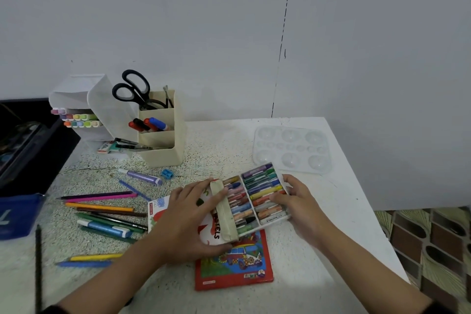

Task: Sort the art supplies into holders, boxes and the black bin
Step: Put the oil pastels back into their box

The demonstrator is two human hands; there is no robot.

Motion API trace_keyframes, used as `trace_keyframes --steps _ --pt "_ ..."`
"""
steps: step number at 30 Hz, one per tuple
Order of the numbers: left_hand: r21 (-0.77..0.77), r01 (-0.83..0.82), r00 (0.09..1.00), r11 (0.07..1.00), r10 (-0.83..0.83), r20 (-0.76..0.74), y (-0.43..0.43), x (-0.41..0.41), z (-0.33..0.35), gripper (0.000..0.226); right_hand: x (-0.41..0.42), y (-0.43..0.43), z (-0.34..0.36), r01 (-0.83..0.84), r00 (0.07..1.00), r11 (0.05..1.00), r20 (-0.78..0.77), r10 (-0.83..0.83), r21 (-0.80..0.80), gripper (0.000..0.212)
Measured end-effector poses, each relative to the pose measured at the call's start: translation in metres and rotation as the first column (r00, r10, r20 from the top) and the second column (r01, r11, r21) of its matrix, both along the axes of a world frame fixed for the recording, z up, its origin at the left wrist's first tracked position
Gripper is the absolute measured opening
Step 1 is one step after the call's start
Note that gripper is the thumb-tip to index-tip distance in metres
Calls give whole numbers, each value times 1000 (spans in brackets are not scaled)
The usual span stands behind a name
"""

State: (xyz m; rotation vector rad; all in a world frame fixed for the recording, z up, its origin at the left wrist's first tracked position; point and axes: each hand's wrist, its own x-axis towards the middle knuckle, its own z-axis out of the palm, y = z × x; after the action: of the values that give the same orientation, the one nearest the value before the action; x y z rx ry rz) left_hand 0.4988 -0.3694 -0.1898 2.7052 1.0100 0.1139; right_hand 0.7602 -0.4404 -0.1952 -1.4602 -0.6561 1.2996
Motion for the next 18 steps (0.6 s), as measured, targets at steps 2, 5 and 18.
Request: trace_keyframes --steps 2,5,18 --pt "16 12 998 1000 -13 53 0 6 3 108 -4 -2 3 -53 998 998 -24 54 29 34" --pt "26 10 997 1000 -11 72 -1 19 11 111 -7 -3 9 -82 996 992 24 80 92 37" --pt "43 22 995 999 -26 96 8 36 13 111 -26 3 8 -161 950 967 296 98 198 47"
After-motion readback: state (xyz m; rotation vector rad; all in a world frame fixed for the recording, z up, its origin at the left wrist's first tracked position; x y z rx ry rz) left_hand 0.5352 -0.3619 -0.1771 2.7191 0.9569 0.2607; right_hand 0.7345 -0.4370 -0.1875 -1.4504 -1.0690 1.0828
